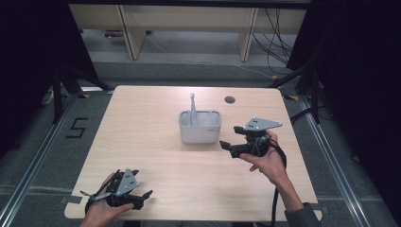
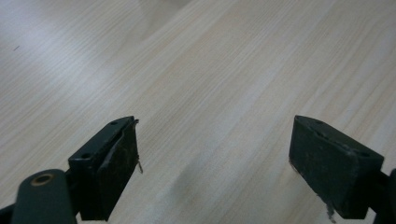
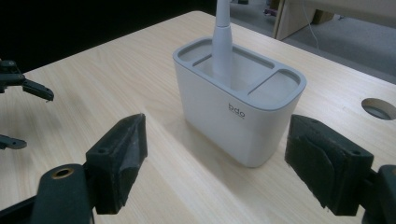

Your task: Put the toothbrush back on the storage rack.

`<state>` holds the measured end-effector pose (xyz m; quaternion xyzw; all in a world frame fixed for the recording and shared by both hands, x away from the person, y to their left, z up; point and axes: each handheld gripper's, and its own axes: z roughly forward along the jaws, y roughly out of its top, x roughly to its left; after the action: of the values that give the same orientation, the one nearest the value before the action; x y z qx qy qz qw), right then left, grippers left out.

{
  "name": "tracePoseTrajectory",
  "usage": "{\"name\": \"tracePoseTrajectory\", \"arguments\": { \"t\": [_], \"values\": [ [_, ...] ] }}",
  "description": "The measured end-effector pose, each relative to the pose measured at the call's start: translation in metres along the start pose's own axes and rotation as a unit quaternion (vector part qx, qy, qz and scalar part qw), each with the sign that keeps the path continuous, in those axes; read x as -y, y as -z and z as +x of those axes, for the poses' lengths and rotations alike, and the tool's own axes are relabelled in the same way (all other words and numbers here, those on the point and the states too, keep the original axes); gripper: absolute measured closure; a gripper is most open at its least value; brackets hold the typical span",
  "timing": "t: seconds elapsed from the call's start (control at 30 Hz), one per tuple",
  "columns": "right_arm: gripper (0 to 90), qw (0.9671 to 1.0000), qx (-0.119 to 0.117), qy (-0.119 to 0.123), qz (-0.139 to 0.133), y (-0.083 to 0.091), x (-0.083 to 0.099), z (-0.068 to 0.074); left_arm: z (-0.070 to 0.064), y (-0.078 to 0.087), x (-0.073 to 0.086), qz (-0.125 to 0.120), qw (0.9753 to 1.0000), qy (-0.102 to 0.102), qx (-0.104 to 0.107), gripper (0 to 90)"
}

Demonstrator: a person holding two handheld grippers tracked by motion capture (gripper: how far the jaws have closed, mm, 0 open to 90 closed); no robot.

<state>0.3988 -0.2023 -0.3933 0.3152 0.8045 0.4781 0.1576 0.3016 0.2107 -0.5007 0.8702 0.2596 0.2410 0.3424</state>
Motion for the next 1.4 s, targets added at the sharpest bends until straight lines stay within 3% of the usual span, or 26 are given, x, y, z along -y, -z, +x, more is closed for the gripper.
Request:
{"name": "tracePoseTrajectory", "arguments": {
  "t": [0.03,0.1,0.13,0.17,0.2,0.23,0.37,0.5,0.53,0.7,0.77,0.9,0.97,1.0,1.07,1.13,1.23,1.27,1.33,1.37,1.4],
  "values": [
    [21.7,1.0,0.003,-0.009,0.0,0.001,0.001,0.002,0.0,0.0,0.0,-0.001,1.0,0.003,-0.002,15.1],
    [21.7,1.0,-0.002,-0.002,0.003,0.001,0.002,0.002,0.001,0.0,0.0,0.005,1.0,-0.006,-0.002,15.2],
    [21.7,1.0,0.003,0.005,-0.001,0.002,0.003,0.001,0.0,-0.001,0.0,-0.002,1.0,0.004,-0.003,15.1],
    [21.7,0.9999,0.003,-0.01,-0.001,0.002,0.004,0.004,0.0,0.0,0.0,-0.001,1.0,0.002,-0.003,15.1],
    [21.7,0.9999,-0.001,-0.01,0.004,0.003,0.004,0.004,0.0,0.0,0.0,0.0,1.0,0.002,-0.003,15.1],
    [21.8,1.0,0.001,0.005,0.0,0.003,0.005,0.002,0.0,0.0,0.0,0.0,1.0,0.001,-0.003,15.1],
    [21.8,0.9999,-0.004,-0.009,0.008,0.003,0.009,0.005,-0.001,-0.001,0.0,-0.003,1.0,0.005,0.0,15.1],
    [21.9,0.9999,-0.003,-0.007,0.011,0.003,0.013,0.003,0.0,0.0,0.0,0.0,1.0,0.002,-0.002,15.2],
    [21.9,1.0,0.001,0.004,0.007,0.003,0.013,0.003,0.0,0.0,0.0,-0.001,1.0,0.002,-0.001,15.1],
    [22.4,0.9998,0.001,-0.012,0.014,0.004,0.017,0.006,-0.001,-0.001,0.0,-0.002,1.0,0.005,0.0,15.1],
    [22.4,1.0,0.005,0.0,0.004,0.004,0.019,0.005,-0.001,-0.001,0.0,-0.002,1.0,0.005,0.0,15.2],
    [22.5,0.9999,-0.005,-0.01,0.01,0.004,0.023,0.005,-0.001,-0.001,0.0,-0.002,1.0,0.005,0.0,15.1],
    [22.4,0.9999,0.002,-0.001,0.013,0.005,0.024,0.005,-0.002,-0.001,0.0,-0.002,1.0,0.008,0.0,15.1],
    [22.4,0.9998,-0.005,-0.013,0.012,0.005,0.026,0.007,-0.002,-0.002,0.0,-0.004,1.0,0.006,-0.004,15.1],
    [22.4,0.9999,-0.002,-0.001,0.014,0.006,0.027,0.006,-0.002,-0.002,0.0,-0.004,1.0,0.005,-0.004,15.1],
    [22.4,0.9997,-0.009,-0.019,0.016,0.006,0.03,0.008,-0.002,-0.002,0.0,-0.004,1.0,0.006,-0.004,15.1],
    [22.4,0.9998,0.001,-0.004,0.018,0.008,0.032,0.007,-0.002,-0.002,0.0,-0.004,1.0,0.006,-0.004,15.1],
    [22.4,0.9996,-0.005,-0.017,0.022,0.008,0.034,0.009,-0.002,-0.002,0.0,-0.004,1.0,0.006,-0.004,15.1],
    [22.4,0.9999,0.0,-0.004,0.016,0.008,0.036,0.008,-0.002,-0.002,0.0,-0.004,1.0,0.006,-0.004,15.1],
    [22.4,0.9997,0.001,-0.007,0.024,0.009,0.037,0.008,-0.002,-0.002,0.0,-0.004,1.0,0.006,-0.004,15.1],
    [22.4,0.9992,-0.001,-0.028,0.03,0.01,0.038,0.012,-0.002,-0.002,0.0,-0.004,1.0,0.006,-0.004,15.1]
  ]
}}
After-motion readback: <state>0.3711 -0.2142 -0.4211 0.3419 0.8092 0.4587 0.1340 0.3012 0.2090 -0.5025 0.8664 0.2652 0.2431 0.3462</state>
